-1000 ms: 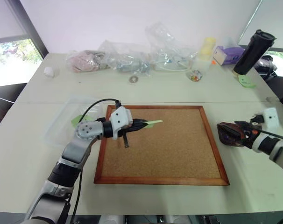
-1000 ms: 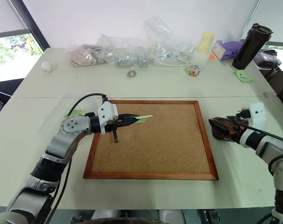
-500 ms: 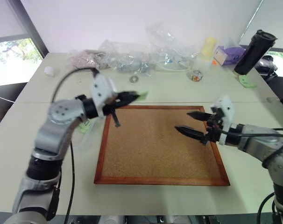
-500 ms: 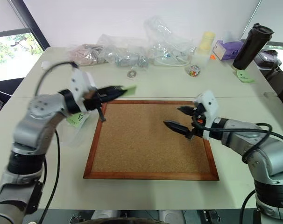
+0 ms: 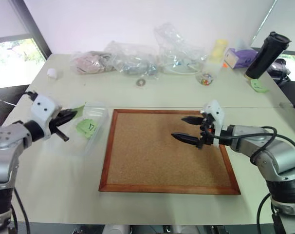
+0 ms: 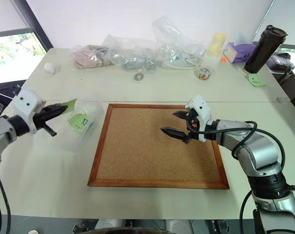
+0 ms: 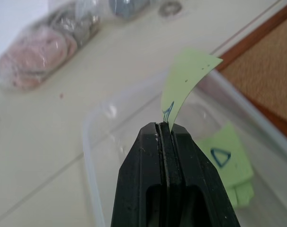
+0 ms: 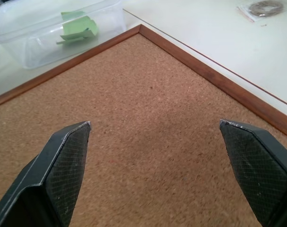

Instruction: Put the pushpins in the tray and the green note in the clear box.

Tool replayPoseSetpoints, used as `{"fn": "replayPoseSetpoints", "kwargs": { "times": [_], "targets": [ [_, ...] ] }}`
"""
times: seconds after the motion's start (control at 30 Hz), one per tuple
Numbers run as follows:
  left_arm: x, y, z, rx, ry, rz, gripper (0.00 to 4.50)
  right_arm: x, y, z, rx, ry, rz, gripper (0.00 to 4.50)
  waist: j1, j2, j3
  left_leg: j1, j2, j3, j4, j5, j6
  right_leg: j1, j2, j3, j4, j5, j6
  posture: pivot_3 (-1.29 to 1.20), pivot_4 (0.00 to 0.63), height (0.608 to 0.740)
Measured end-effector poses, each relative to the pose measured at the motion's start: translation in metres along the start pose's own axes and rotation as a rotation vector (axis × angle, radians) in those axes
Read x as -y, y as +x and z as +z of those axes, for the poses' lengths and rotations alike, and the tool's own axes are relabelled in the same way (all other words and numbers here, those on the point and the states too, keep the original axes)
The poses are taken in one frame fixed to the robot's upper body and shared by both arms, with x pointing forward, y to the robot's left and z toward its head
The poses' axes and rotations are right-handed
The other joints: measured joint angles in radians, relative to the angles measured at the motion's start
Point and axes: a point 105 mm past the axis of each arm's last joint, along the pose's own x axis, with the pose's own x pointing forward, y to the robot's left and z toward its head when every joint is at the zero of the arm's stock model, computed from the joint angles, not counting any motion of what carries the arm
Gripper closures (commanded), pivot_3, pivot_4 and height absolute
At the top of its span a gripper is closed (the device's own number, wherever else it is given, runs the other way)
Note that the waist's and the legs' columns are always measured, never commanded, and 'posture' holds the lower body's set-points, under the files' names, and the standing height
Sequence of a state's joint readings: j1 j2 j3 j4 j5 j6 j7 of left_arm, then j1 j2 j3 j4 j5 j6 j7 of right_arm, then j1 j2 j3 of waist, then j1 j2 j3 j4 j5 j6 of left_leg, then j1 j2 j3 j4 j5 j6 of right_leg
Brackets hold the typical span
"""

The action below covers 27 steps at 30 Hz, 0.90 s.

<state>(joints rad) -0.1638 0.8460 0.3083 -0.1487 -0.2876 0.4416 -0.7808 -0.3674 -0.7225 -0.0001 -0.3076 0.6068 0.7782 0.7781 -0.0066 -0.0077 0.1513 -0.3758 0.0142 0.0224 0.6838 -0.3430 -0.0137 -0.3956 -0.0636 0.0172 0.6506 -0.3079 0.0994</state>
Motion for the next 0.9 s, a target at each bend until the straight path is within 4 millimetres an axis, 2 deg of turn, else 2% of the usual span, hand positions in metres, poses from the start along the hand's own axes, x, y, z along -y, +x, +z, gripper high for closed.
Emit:
{"fn": "replayPoseSetpoints", "kwargs": {
  "times": [0.03, 0.13, 0.23, 0.37, 0.4, 0.5, 0.63, 0.7, 0.8, 0.9],
  "targets": [
    [0.0, 0.0, -0.001, -0.003, -0.005, 0.0, 4.44, 0.0, 0.0, 0.0, 0.0, -0.003, 0.001, 0.06, -0.001, 0.0, 0.0, 0.0, 0.0, 0.0, 0.0, 0.0, 0.0, 0.0, 0.0, 0.0, 0.0, 0.0, 0.0, 0.0, 0.15, 0.74],
    [0.0, 0.002, -0.004, -0.002, -0.006, -0.019, 3.56, 0.002, 0.0, 0.0, -0.001, -0.011, -0.004, 0.0, -0.006, 0.0, 0.0, 0.0, 0.0, 0.0, -0.001, 0.0, 0.0, -0.001, 0.0, 0.0, 0.0, 0.0, 0.0, 0.0, 0.15, 0.74],
    [0.005, 0.008, -0.008, -0.007, -0.02, -0.058, 2.15, 0.003, -0.002, -0.002, -0.003, -0.01, -0.016, 0.0, -0.007, 0.0, 0.0, 0.0, 0.001, 0.0, -0.001, 0.0, 0.0, -0.002, 0.0, 0.0, 0.002, 0.0, 0.0, 0.0, 0.15, 0.74],
    [0.007, 0.012, 0.005, 0.037, -0.024, -0.103, 0.23, 0.004, -0.005, -0.008, -0.011, 0.006, -0.037, 0.0, -0.007, 0.0, 0.0, 0.0, 0.001, 0.0, -0.001, 0.0, 0.0, -0.002, 0.0, 0.0, 0.002, 0.0, 0.0, 0.0, 0.15, 0.74],
    [0.007, 0.012, 0.008, 0.047, -0.024, -0.115, 0.05, 0.004, -0.006, -0.01, -0.014, 0.011, -0.04, 0.0, -0.008, 0.0, 0.0, 0.0, 0.001, 0.0, -0.001, 0.0, 0.0, -0.002, 0.0, 0.0, 0.002, 0.0, 0.0, 0.0, 0.15, 0.74],
    [0.007, 0.014, 0.019, 0.075, -0.053, -0.152, 0.05, 0.006, -0.01, -0.014, -0.018, 0.023, -0.06, 0.0, -0.008, 0.0, 0.0, 0.0, 0.001, 0.0, -0.001, 0.0, 0.0, -0.002, 0.0, 0.0, 0.002, 0.0, 0.0, 0.0, 0.15, 0.74],
    [0.001, 0.011, 0.072, 0.196, -0.037, -0.219, 0.05, 0.009, -0.02, -0.011, -0.015, 0.002, -0.09, 0.0, -0.006, -0.001, 0.001, -0.001, 0.0, 0.0, -0.001, 0.0, 0.0, -0.002, 0.0, 0.0, 0.001, 0.0, 0.0, 0.0, 0.15, 0.74],
    [0.006, 0.009, 0.098, 0.259, -0.022, -0.275, 0.05, 0.011, -0.027, -0.009, -0.029, -0.017, -0.104, 0.0, -0.006, 0.0, 0.001, -0.001, 0.0, 0.0, -0.001, 0.0, 0.0, -0.002, 0.0, 0.0, 0.001, 0.0, 0.0, 0.0, 0.15, 0.74],
    [0.028, 0.01, 0.118, 0.296, -0.004, -0.409, 0.05, 0.012, -0.039, -0.006, -0.053, -0.044, -0.11, 0.0, -0.006, 0.0, 0.001, -0.001, 0.0, 0.001, -0.001, 0.0, 0.0, -0.002, 0.001, 0.0, 0.001, 0.0, 0.0, 0.0, 0.15, 0.74],
    [0.065, 0.011, 0.122, 0.296, -0.02, -0.578, 0.05, 0.011, -0.05, -0.004, -0.095, -0.085, -0.107, 0.0, -0.007, 0.0, 0.001, 0.0, 0.0, 0.001, 0.0, 0.0, 0.0, -0.001, 0.001, 0.0, 0.001, 0.0, 0.0, 0.0, 0.15, 0.74]
  ]
}}
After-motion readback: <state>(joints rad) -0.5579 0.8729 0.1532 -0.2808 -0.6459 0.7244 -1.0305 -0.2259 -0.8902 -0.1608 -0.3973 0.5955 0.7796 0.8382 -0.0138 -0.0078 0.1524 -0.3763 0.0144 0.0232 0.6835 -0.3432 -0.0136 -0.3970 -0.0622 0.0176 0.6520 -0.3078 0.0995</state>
